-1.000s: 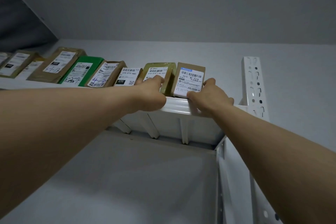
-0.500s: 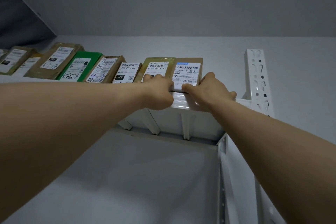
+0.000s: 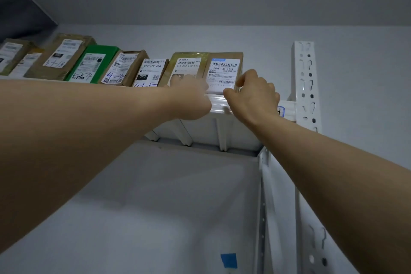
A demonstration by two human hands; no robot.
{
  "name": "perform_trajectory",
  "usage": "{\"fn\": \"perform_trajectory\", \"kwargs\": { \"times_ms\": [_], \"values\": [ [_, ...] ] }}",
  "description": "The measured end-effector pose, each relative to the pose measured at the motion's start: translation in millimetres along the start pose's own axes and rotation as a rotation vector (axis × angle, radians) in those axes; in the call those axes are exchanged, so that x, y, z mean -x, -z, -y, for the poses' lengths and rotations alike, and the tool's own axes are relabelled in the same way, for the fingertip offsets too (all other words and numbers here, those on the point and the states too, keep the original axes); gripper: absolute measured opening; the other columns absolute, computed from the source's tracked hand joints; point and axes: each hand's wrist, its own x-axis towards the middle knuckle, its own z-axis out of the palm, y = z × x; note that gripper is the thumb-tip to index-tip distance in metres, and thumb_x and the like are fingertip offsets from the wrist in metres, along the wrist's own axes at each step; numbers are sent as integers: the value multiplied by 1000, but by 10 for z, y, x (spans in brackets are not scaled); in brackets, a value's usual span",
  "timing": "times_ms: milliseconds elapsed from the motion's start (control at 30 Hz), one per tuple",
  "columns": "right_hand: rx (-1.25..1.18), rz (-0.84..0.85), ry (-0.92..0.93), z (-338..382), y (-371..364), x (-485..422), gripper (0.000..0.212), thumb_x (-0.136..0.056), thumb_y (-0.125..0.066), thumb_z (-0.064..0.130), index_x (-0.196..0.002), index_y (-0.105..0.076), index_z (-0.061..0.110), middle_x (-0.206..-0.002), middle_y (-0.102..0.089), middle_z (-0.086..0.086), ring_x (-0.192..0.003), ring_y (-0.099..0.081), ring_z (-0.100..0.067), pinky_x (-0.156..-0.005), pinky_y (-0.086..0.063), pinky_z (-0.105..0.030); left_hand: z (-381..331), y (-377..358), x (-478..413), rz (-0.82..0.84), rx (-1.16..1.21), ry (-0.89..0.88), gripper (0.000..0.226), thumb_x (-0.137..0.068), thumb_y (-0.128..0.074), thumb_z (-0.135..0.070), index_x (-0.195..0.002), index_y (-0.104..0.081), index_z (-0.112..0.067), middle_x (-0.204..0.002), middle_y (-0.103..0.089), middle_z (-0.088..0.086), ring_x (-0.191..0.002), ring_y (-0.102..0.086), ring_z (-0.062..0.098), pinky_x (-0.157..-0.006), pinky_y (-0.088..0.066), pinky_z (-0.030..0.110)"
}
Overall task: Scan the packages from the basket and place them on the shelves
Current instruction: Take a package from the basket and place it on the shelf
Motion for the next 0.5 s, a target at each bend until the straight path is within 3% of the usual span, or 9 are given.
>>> {"fn": "perform_trajectory", "kwargs": {
  "times_ms": [133, 233, 367, 500],
  "values": [
    [29, 14, 19, 156, 79, 219, 20, -92, -55, 28, -111, -51, 23, -117, -60, -7, -111, -50, -30, -91, -37, -41, 43, 38, 127, 5, 11, -21, 69, -89, -50, -15, -153, -32, -33, -155, -30, 6, -146, -20, 32, -116, -25, 53],
    [24, 48, 1, 299, 164, 403, 21, -92, -55, 27, -112, -54, 22, -113, -60, -6, -110, -49, -29, -89, -36, -41, 156, 111, 258, 42, 70, 1, 72, -83, -50, -13, -150, -37, -36, -153, -32, 7, -143, -27, 33, -117, -30, 50],
    [-32, 134, -48, 470, 259, 819, 16, -90, -55, 27, -106, -54, 24, -104, -64, -2, -104, -55, -28, -90, -44, -42, 394, 126, 563, 90, 217, 1, 60, -81, -52, -14, -138, -52, -32, -144, -48, 5, -132, -44, 28, -108, -44, 45],
    [-81, 310, -215, 593, 285, 1618, 12, -87, -58, 28, -97, -57, 22, -99, -67, -2, -97, -61, -28, -90, -51, -46, 658, -70, 1228, 219, 281, -50, 46, -85, -63, -13, -129, -61, -26, -136, -58, 5, -131, -49, 28, -109, -44, 39]
  ]
}}
